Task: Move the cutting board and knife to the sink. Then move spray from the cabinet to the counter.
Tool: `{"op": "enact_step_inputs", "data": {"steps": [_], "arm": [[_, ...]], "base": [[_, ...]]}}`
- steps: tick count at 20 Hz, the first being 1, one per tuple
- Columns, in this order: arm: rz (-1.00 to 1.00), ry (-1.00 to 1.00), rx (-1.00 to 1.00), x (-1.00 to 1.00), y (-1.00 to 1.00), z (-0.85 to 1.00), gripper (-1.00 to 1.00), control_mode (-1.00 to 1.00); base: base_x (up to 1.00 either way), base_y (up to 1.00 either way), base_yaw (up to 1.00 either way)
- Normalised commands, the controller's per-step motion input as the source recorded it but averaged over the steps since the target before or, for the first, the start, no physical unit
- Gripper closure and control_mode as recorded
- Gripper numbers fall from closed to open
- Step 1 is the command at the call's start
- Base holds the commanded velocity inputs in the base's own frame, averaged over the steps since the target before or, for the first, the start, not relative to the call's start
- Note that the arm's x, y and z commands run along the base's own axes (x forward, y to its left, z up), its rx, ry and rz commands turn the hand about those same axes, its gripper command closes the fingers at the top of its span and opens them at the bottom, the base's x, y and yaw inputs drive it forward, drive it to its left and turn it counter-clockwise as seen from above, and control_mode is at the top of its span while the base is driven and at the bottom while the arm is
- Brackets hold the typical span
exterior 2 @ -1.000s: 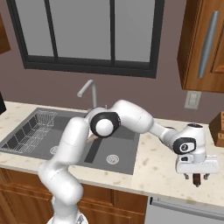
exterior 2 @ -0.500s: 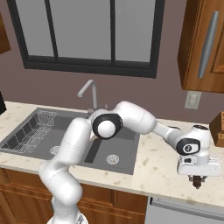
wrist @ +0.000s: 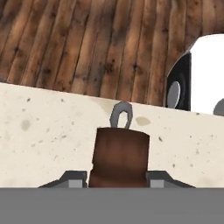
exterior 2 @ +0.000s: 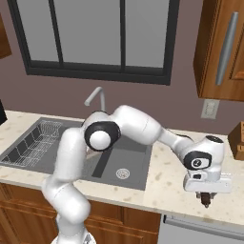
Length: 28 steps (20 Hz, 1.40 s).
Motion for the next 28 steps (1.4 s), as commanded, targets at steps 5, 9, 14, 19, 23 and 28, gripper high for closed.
{"op": "enact_step_inputs", "data": {"steps": [5, 9, 14, 19, 23, 28], "arm": [[0.18, -0.16, -0.07, -0.26, 0.99, 0.19, 1.00, -1.00], [0.19, -0.17, -0.05, -0.21, 0.96, 0.25, 1.00, -1.00], [0.16, -0.17, -0.07, -0.24, 0.89, 0.44, 1.00, -1.00], [0.13, -0.09, -0.07, -0.09, 0.81, 0.69, 1.00, -1.00], [0.15, -0.02, -0.09, 0.00, 0.85, 0.86, 1.00, -1.00], [0.18, 0.00, -0.13, 0.00, 0.95, 0.81, 1.00, -1.00]], "base": [[0.00, 0.00, 0.00], [0.00, 0.00, 0.00], [0.00, 0.00, 0.00], [0.00, 0.00, 0.00], [0.00, 0.00, 0.00], [0.00, 0.00, 0.00]]}}
